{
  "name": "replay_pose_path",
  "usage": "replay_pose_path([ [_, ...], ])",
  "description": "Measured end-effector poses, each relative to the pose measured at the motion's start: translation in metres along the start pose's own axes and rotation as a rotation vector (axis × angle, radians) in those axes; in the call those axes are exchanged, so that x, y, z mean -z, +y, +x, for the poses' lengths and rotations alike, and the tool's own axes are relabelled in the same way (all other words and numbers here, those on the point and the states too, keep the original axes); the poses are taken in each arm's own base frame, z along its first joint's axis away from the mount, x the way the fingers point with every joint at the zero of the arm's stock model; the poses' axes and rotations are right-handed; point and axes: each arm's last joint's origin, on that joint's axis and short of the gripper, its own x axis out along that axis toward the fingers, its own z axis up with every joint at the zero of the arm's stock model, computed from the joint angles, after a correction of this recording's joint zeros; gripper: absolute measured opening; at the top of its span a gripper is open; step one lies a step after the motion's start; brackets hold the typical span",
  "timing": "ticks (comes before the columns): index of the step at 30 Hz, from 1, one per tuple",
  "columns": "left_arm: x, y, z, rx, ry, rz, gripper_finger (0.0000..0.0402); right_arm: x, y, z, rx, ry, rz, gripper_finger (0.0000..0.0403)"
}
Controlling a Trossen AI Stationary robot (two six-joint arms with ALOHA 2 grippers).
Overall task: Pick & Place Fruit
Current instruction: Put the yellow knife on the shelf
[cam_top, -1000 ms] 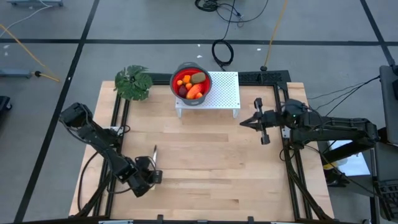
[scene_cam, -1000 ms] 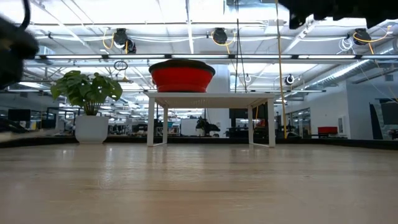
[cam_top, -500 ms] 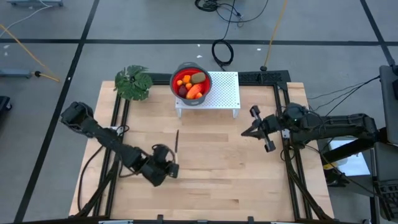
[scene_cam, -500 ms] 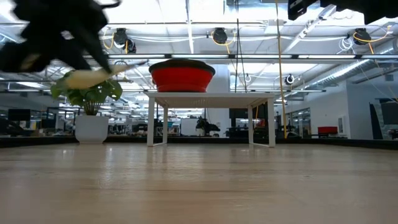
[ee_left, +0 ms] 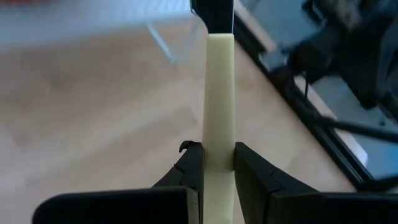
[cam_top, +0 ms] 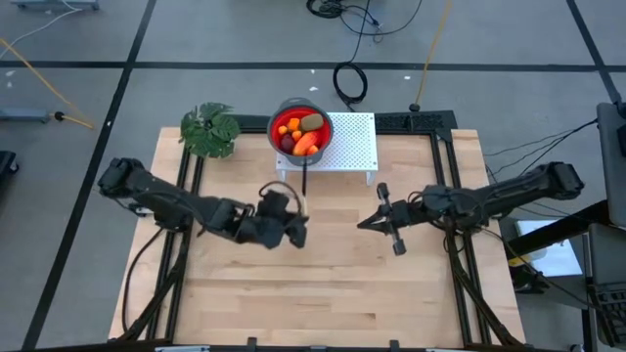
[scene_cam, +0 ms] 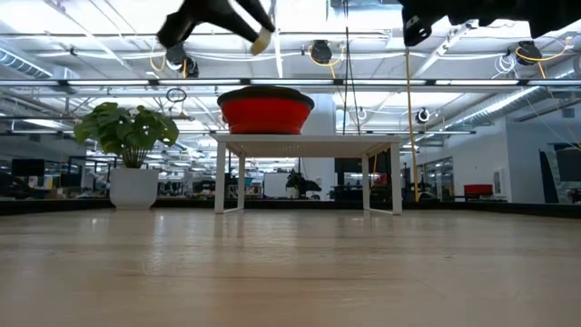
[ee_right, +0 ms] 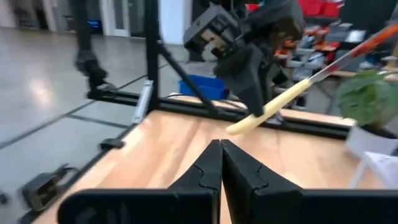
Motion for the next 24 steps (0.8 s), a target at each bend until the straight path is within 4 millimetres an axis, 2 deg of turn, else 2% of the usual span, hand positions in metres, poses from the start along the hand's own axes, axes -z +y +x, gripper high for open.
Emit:
replay_pose_path([
  [6, -0.028, 0.000, 0.005, -0.036, -0.101, 0.055, 0.0051, 0.003, 0.000, 0.012, 0.121, -0.039, -0.057, 0.0000],
  [13, -0.039, 0.004, 0.009, -0.070, -0.140, 0.078, 0.0051, 0.005, -0.007, 0.020, 0.270, -0.047, -0.061, 0.0011],
  [18, -0.038, 0.002, 0.012, -0.066, -0.149, 0.076, 0.0051, -0.010, -0.016, 0.033, 0.315, -0.053, -0.077, 0.0050],
  [24, -0.035, -0.001, 0.018, -0.052, -0.158, 0.081, 0.0051, -0.023, -0.029, 0.056, 0.287, 0.011, -0.062, 0.0116],
])
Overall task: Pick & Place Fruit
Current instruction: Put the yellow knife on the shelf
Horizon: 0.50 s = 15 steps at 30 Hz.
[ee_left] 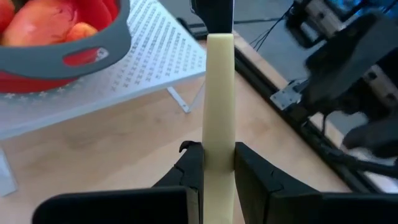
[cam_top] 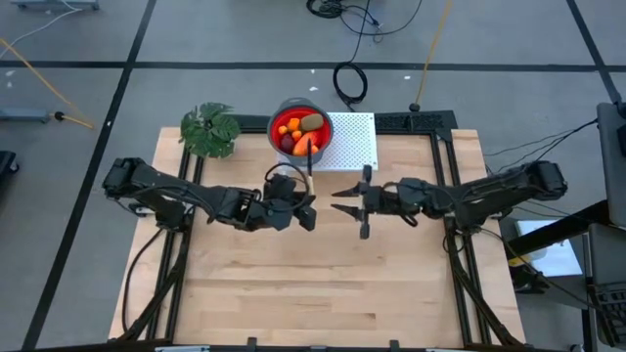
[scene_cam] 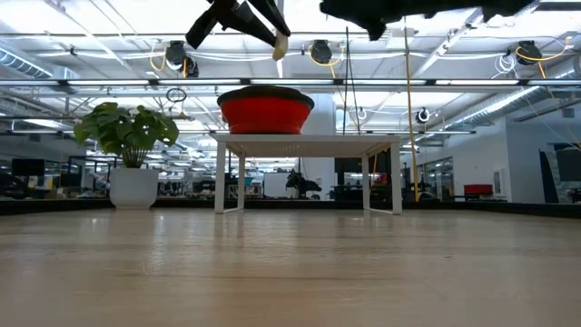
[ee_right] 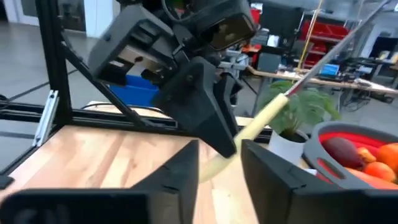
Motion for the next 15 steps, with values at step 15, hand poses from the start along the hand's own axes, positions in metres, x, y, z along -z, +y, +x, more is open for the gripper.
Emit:
replay_pose_path([
  [15, 0.005, -0.008, -0.006, 0.006, -0.058, 0.000, 0.0051, -0.018, -0.022, 0.016, -0.016, -0.050, 0.362, 0.0247],
])
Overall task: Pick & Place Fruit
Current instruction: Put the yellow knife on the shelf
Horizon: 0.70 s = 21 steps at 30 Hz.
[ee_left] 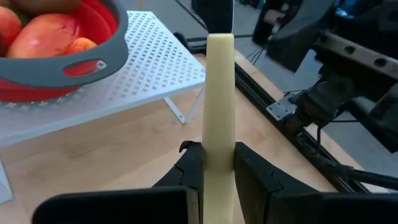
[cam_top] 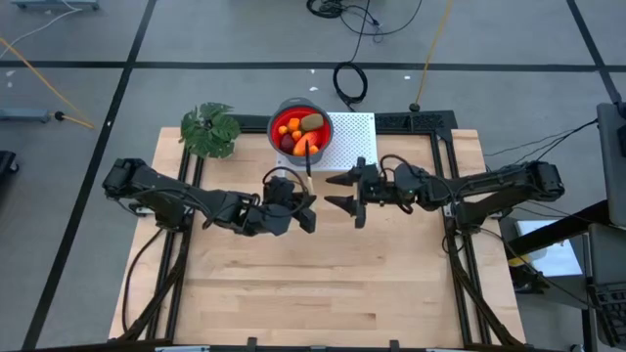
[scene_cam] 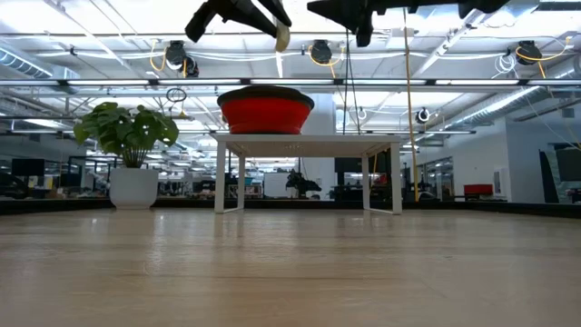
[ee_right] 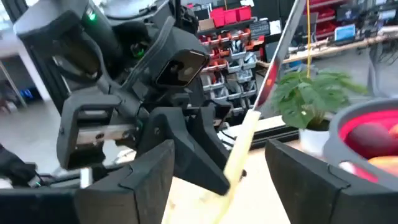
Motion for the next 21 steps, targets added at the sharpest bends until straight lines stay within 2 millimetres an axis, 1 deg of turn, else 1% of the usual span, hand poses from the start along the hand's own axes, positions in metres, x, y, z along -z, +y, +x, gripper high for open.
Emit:
replay_pose_path([
  [3, -0.001, -0.002, 0.000, 0.013, -0.009, 0.007, 0.0051, 0.005, 0.000, 0.005, -0.022, 0.008, 0.053, 0.0243],
  [8, -0.001, -0.001, 0.000, 0.012, -0.012, 0.017, 0.0051, 0.008, 0.002, 0.015, -0.029, 0.010, 0.075, 0.0239],
  [12, -0.001, -0.001, 0.000, 0.010, -0.015, 0.012, 0.0051, -0.002, 0.005, 0.026, -0.025, 0.020, 0.073, 0.0240],
  [16, -0.001, 0.000, 0.000, -0.013, -0.024, 0.016, 0.0051, -0.001, 0.006, 0.039, -0.012, 0.064, 0.068, 0.0240],
  [21, 0.002, 0.000, -0.002, -0.021, -0.020, 0.016, 0.0051, -0.002, 0.006, 0.045, -0.023, 0.092, 0.085, 0.0237],
])
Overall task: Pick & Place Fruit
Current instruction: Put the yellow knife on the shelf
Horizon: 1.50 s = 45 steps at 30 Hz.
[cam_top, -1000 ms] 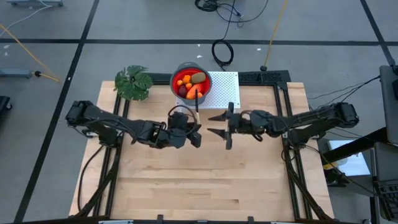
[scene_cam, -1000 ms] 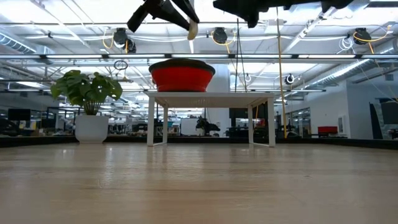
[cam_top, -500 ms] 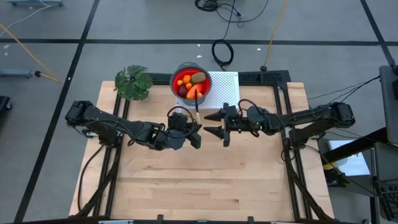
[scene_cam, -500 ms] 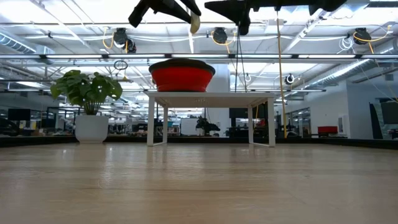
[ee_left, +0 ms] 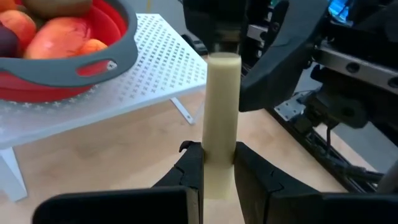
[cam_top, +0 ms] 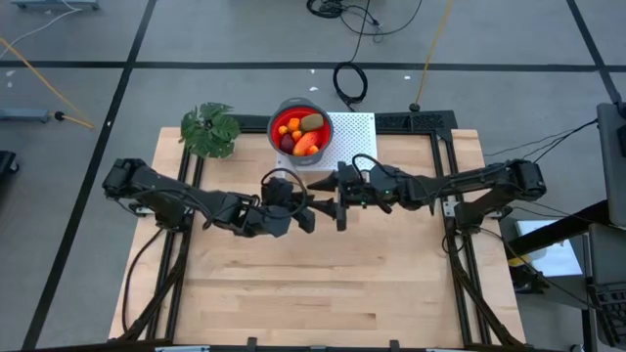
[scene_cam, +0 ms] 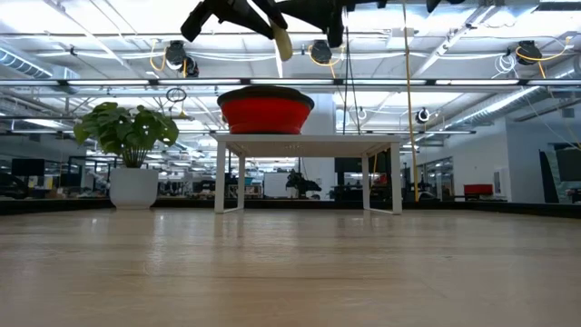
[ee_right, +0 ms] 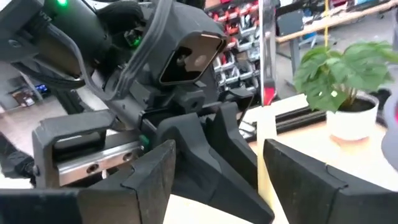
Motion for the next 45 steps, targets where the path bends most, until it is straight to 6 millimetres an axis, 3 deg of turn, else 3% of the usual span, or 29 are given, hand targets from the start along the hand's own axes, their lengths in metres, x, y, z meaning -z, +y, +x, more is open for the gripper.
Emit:
replay_pose_path([
  [12, 0.005, -0.002, -0.004, 0.009, 0.024, 0.017, 0.0051, 0.006, -0.011, -0.003, 0.087, 0.092, 0.005, 0.0236],
  [33, 0.004, -0.006, -0.004, 0.071, 0.058, -0.015, 0.0051, 0.005, -0.012, 0.000, 0.046, 0.078, 0.022, 0.0232],
  [37, 0.003, -0.007, -0.004, 0.082, 0.050, -0.027, 0.0051, 0.005, -0.012, 0.000, 0.051, 0.074, 0.021, 0.0204],
  [45, 0.003, -0.007, -0.004, 0.085, 0.055, -0.037, 0.0051, 0.006, -0.012, -0.001, 0.028, 0.098, 0.015, 0.0107],
])
